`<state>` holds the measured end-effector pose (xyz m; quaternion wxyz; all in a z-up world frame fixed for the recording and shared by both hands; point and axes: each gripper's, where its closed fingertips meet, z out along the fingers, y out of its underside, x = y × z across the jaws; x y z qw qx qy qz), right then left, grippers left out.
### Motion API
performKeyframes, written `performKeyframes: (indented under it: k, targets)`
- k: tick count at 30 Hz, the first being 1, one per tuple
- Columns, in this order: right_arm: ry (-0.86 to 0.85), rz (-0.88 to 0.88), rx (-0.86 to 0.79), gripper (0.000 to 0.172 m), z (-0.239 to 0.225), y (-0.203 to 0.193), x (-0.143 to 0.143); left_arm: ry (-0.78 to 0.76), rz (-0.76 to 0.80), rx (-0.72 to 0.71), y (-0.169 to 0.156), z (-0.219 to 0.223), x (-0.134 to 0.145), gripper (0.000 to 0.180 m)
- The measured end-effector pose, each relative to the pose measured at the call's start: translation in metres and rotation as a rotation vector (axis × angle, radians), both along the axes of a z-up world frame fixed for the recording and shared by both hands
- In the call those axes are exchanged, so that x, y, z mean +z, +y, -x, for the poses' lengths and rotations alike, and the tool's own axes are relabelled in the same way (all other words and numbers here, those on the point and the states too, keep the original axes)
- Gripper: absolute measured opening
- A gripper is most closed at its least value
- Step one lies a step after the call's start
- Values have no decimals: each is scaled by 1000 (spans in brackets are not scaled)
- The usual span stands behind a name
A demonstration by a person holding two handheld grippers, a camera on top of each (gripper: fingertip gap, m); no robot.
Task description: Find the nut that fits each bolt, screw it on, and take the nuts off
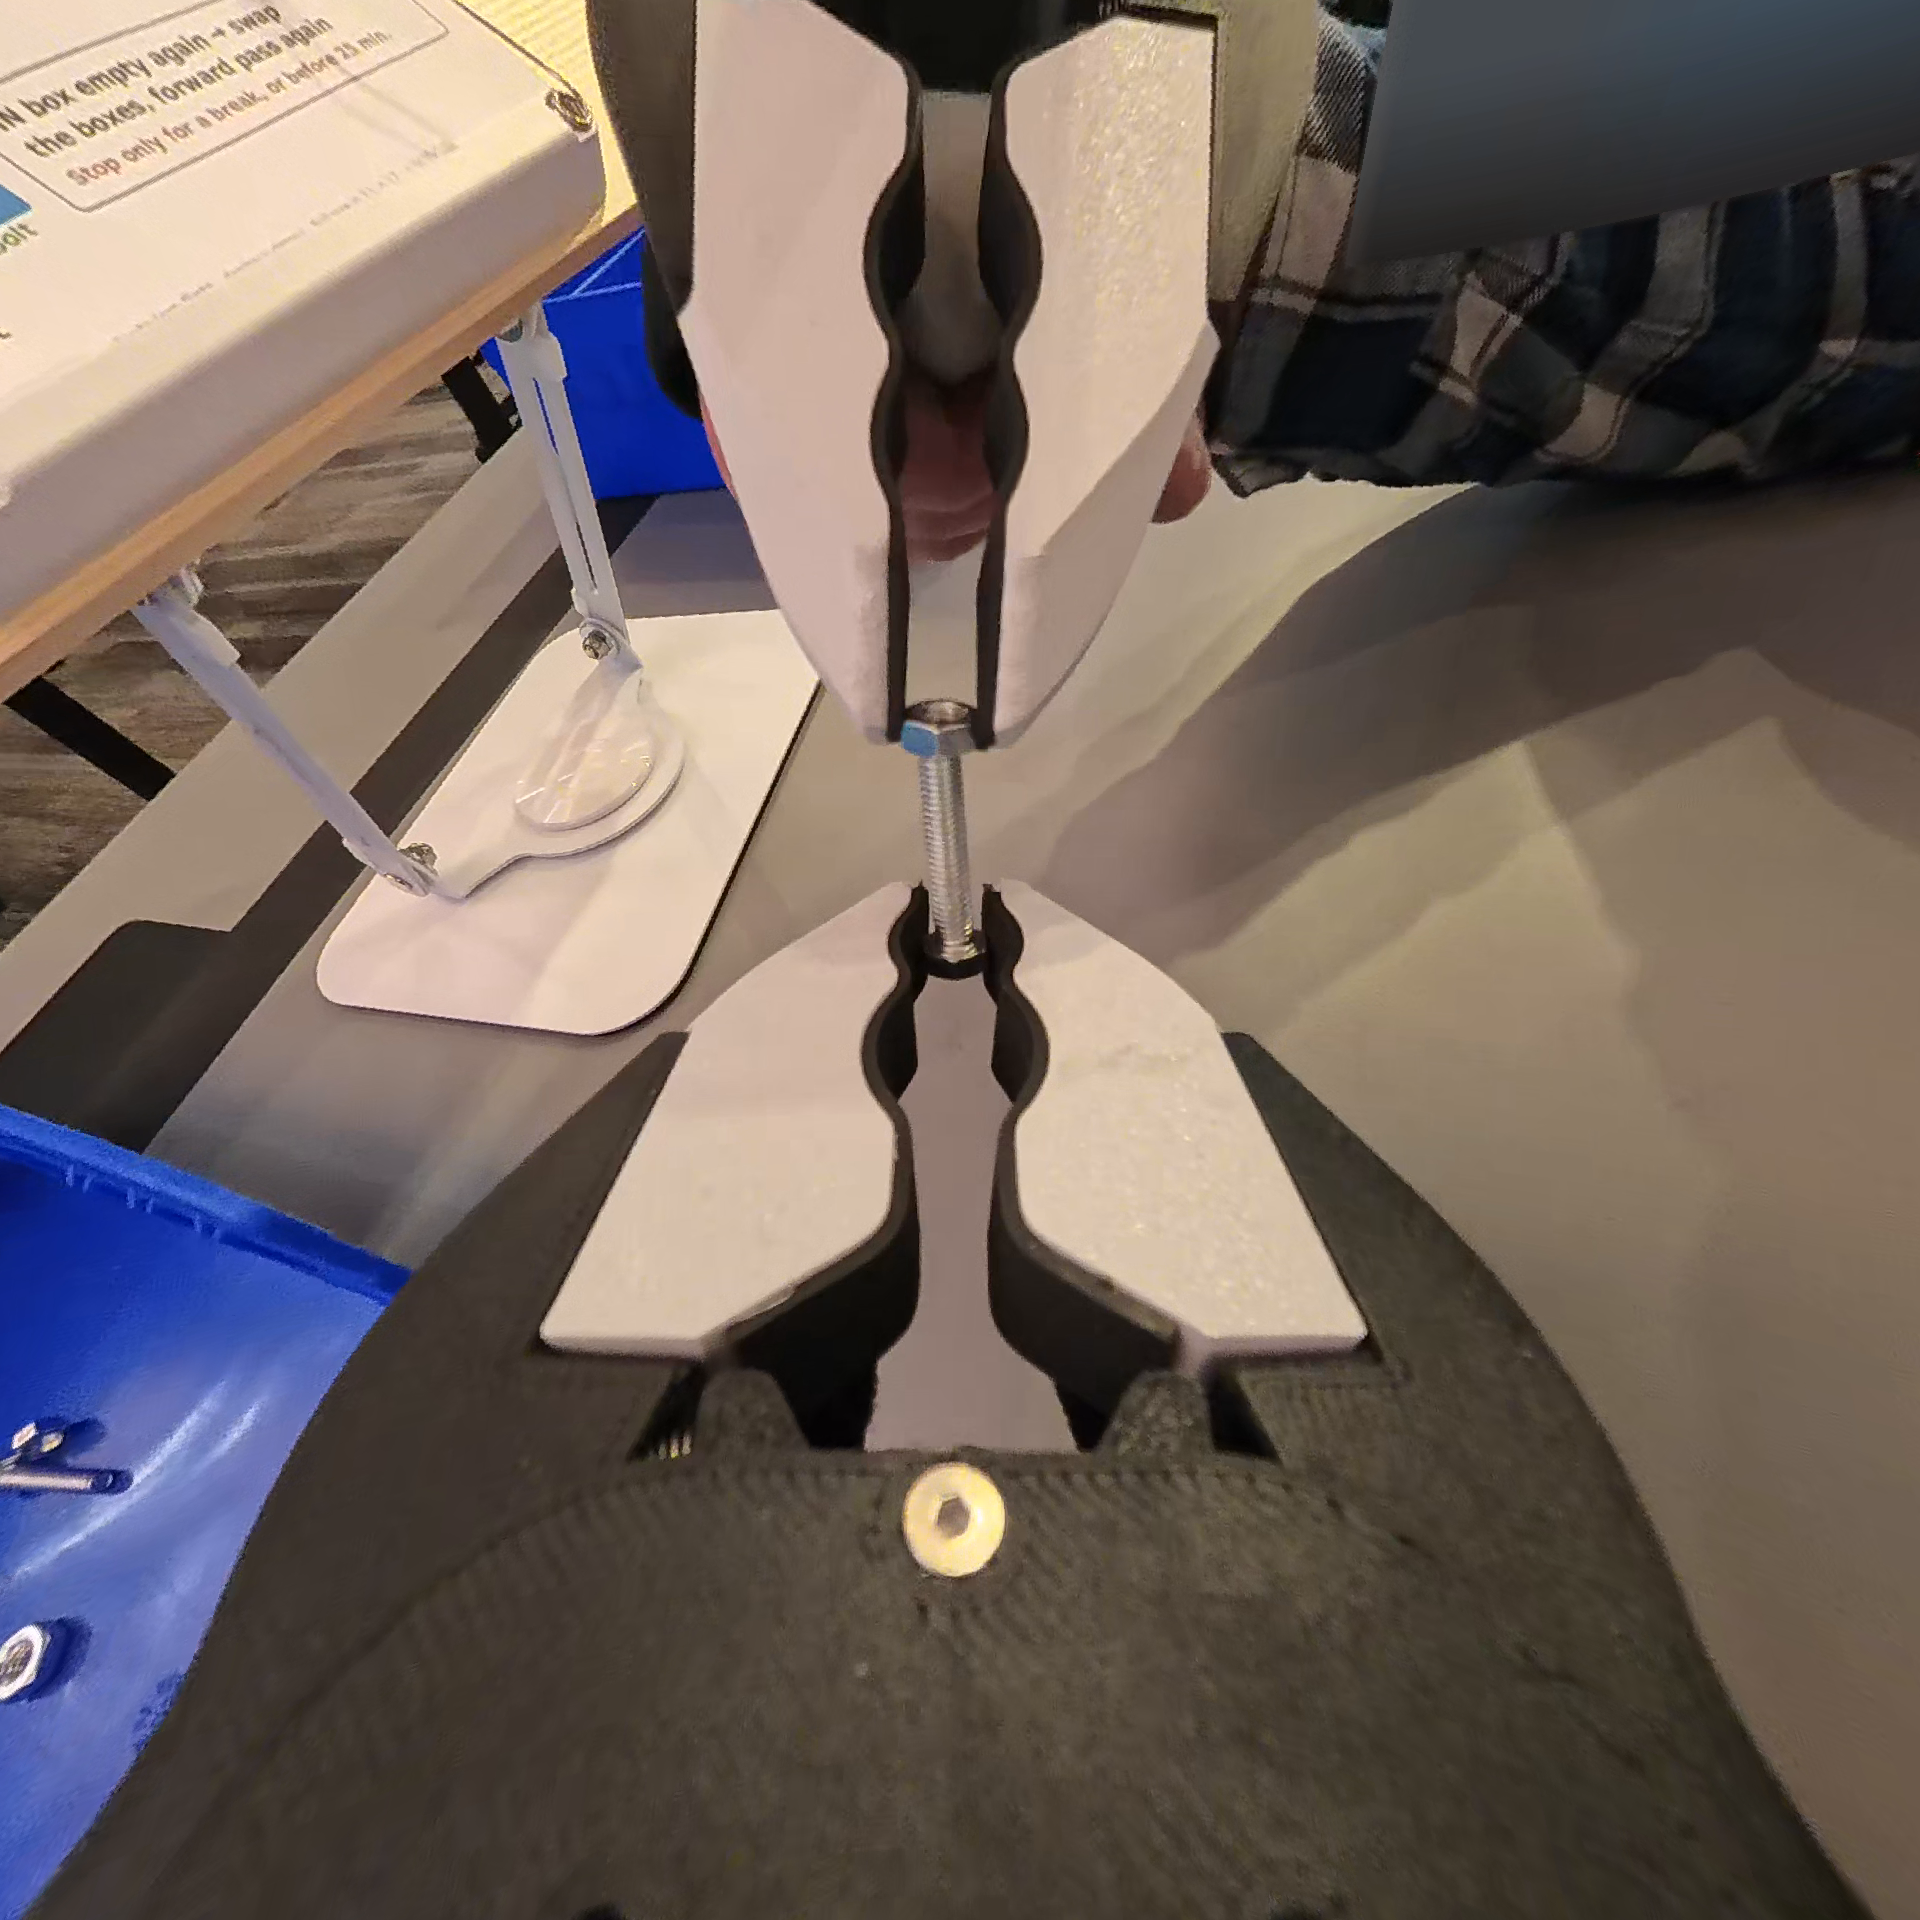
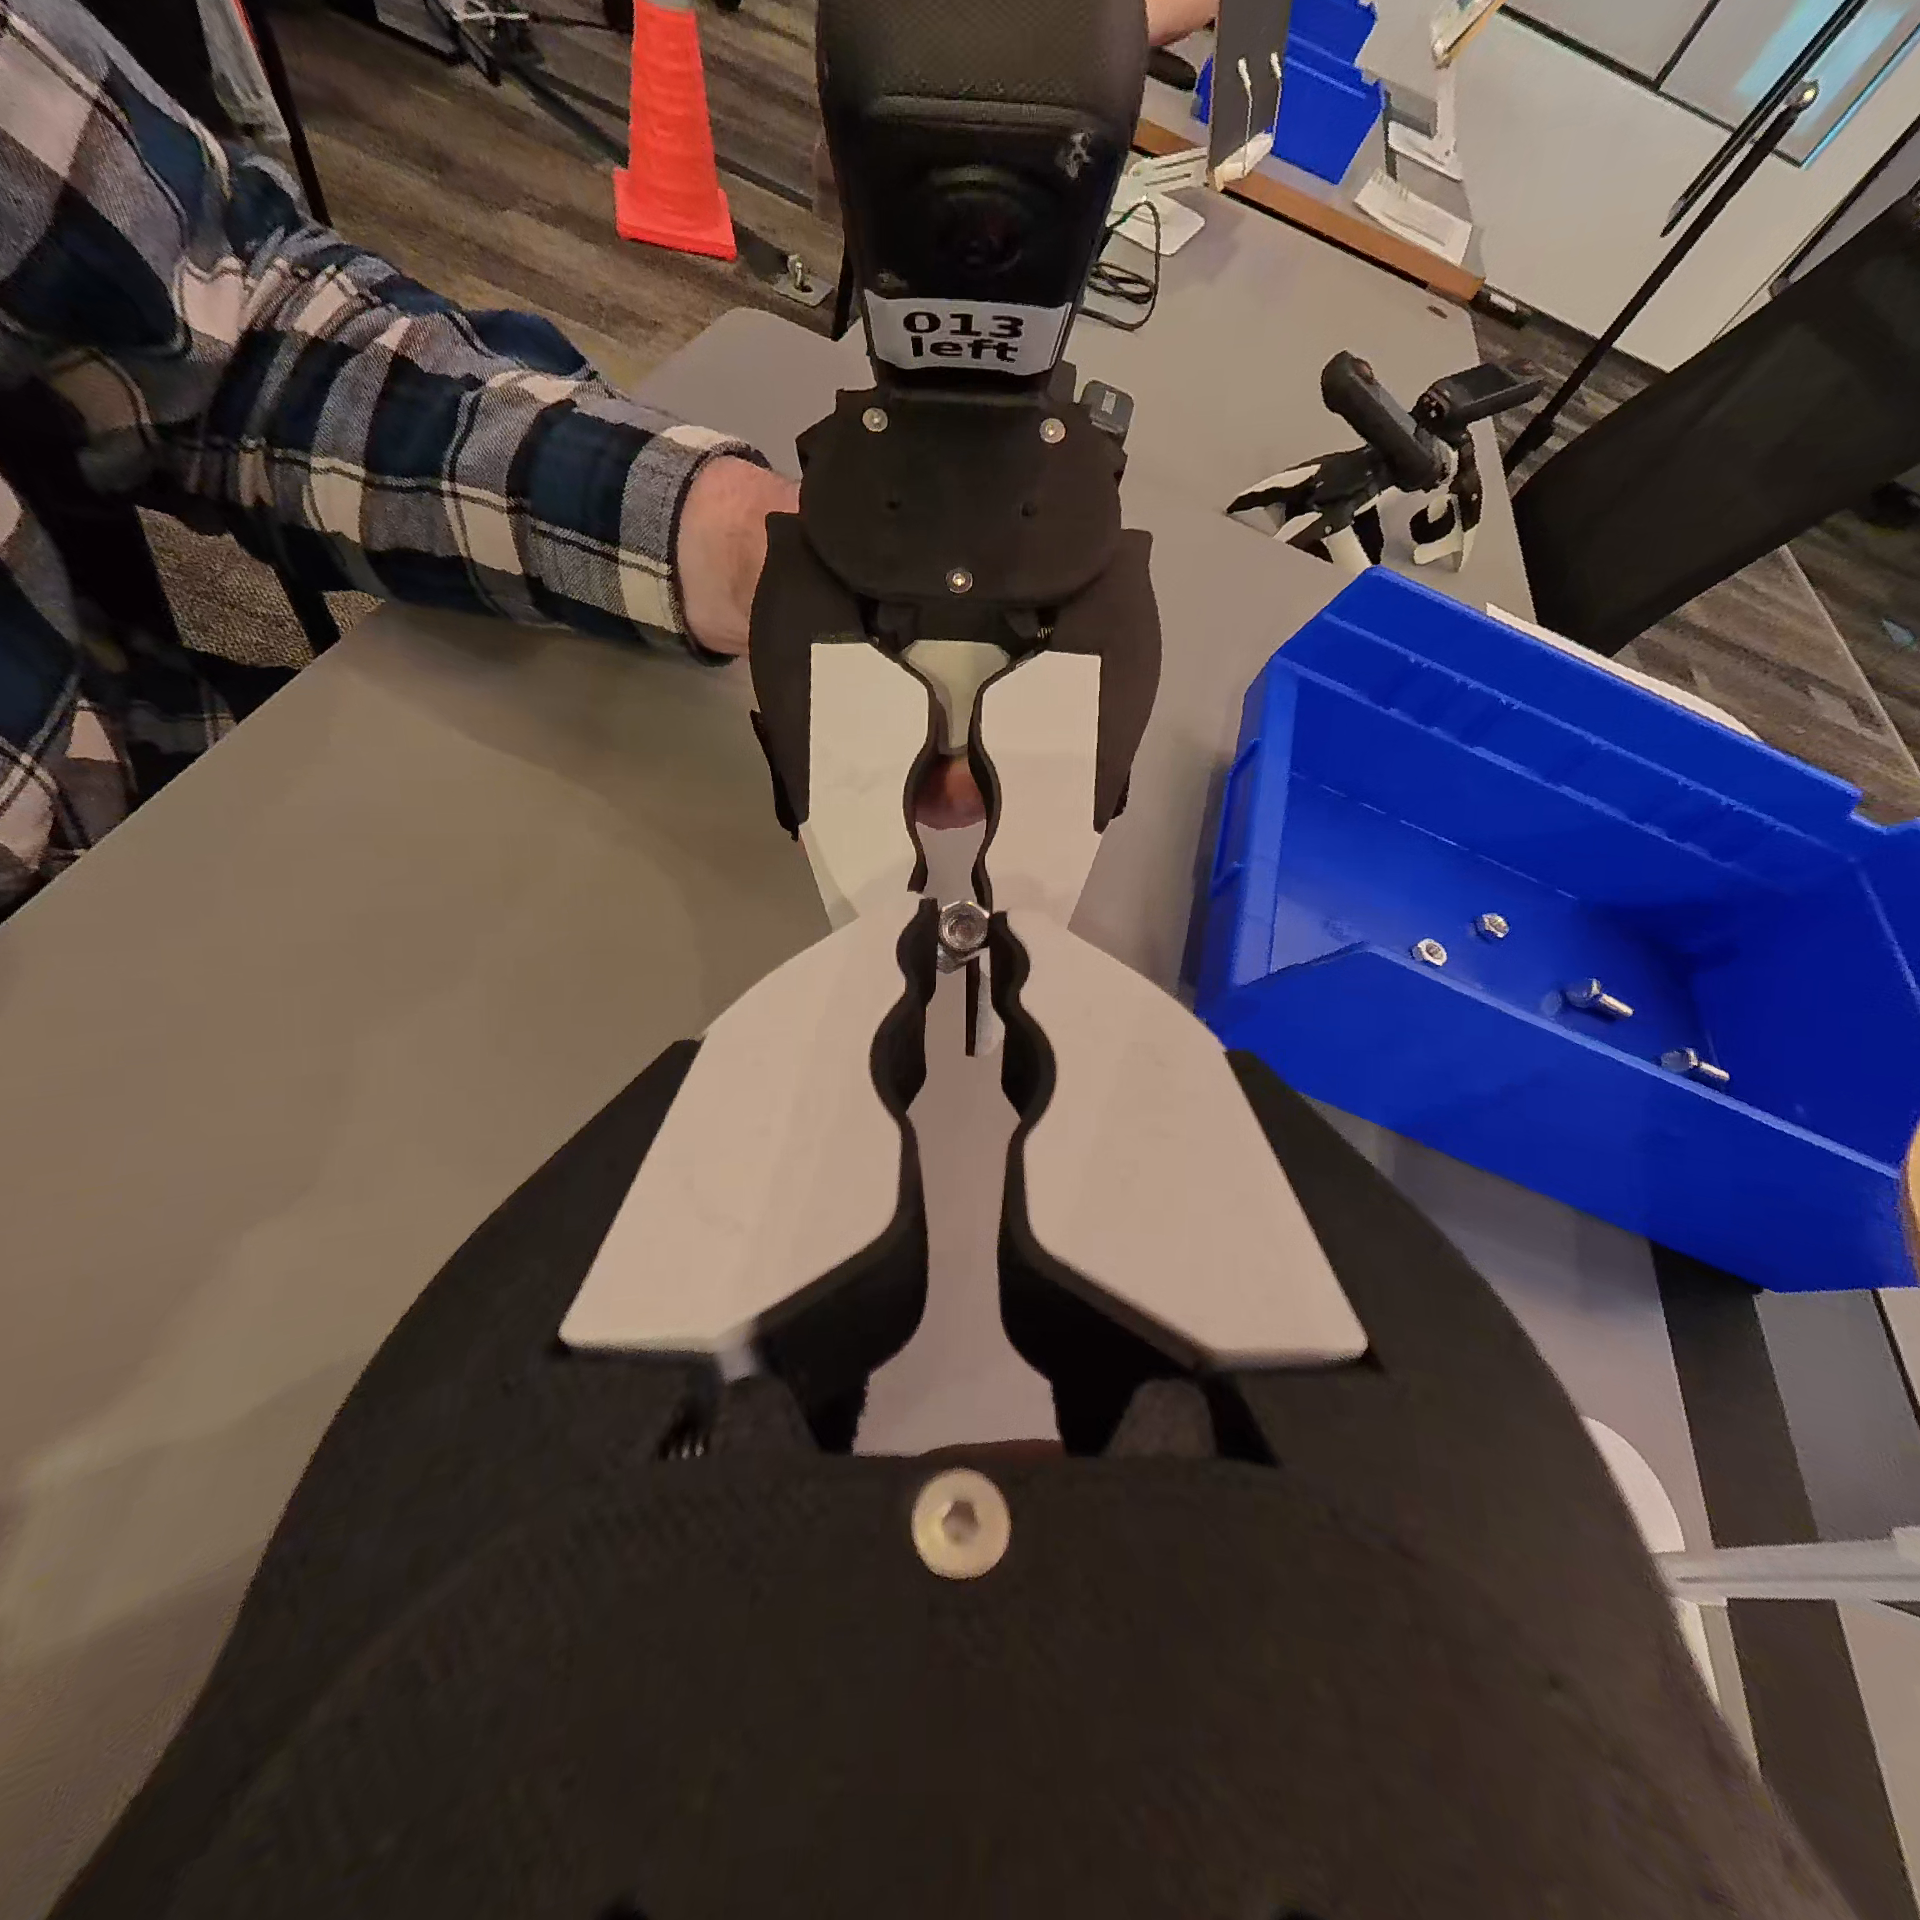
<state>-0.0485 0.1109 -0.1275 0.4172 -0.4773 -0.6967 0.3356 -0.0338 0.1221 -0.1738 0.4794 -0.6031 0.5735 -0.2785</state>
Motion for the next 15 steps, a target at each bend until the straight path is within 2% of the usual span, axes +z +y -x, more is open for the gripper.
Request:
performKeyframes:
  k: [8,15]
  targets:
    - [15,22,-26,10,0,5,1,24,-72,49,5,2,2,9]
    - [105,62,-65,10,4,12,10,2,-146,142,17,6,12,9]
